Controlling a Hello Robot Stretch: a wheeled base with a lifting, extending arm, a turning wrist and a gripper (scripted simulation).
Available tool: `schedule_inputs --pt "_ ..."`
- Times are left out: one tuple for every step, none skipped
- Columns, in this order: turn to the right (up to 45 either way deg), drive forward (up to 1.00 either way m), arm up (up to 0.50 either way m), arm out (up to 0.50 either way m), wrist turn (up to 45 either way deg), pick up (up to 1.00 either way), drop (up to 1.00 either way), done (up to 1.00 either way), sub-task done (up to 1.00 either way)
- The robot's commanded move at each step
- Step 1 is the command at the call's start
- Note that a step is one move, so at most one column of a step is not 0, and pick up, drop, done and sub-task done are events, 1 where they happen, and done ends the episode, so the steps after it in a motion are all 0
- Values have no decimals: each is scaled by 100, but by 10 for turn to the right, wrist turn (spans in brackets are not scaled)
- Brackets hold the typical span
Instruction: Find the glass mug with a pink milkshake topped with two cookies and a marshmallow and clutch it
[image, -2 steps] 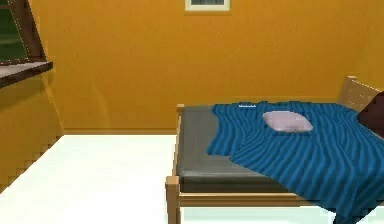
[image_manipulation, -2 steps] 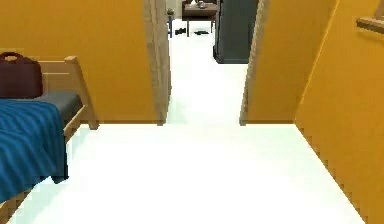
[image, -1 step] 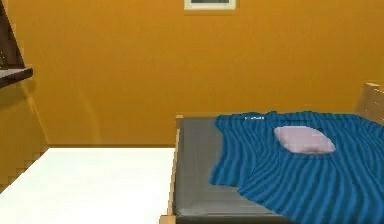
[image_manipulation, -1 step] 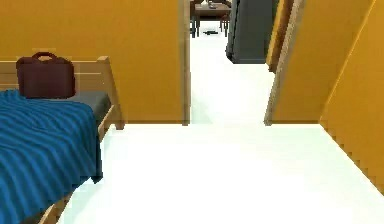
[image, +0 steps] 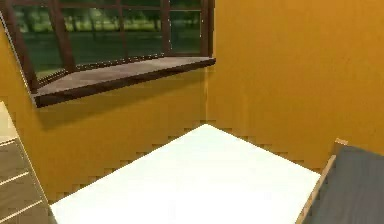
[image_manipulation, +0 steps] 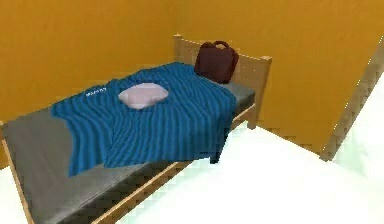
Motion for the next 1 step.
schedule_inputs --pt "-450 0 0 0 0 0 0 0 0"
